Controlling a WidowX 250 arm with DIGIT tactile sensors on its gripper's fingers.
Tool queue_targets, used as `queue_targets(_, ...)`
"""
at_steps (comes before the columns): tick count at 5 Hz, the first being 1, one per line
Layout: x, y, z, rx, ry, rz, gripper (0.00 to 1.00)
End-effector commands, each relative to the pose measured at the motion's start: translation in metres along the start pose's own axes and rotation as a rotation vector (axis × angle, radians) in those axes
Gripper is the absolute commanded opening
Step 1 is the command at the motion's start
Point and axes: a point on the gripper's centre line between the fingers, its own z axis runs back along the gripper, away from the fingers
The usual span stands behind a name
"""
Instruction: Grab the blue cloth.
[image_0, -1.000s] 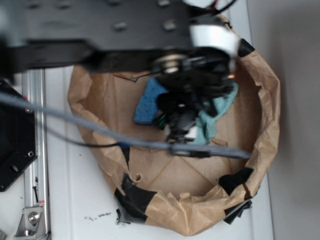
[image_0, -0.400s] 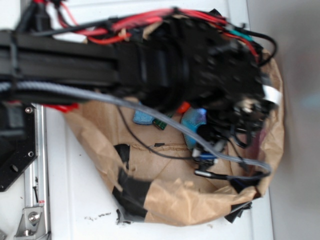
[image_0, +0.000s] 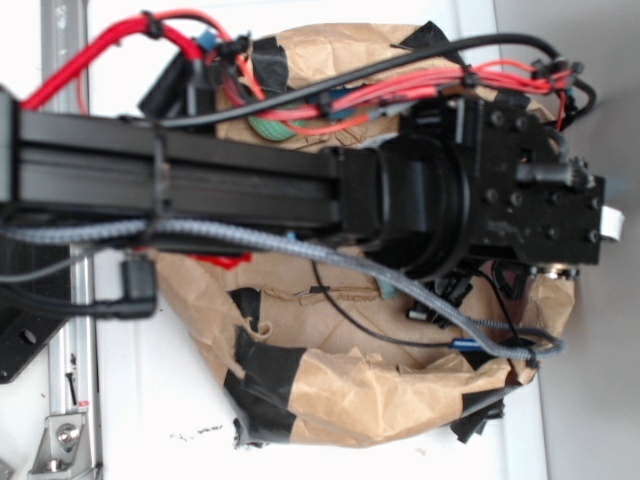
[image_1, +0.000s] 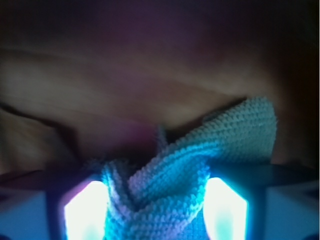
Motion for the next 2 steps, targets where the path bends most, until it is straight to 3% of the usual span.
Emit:
queue_targets(1,-0.017,0.041,0.022,0.047,-0.091,0.068,0.0)
queue_targets(2,-0.031,0.041,0.054,0.047,-0.109,0.03,0.0)
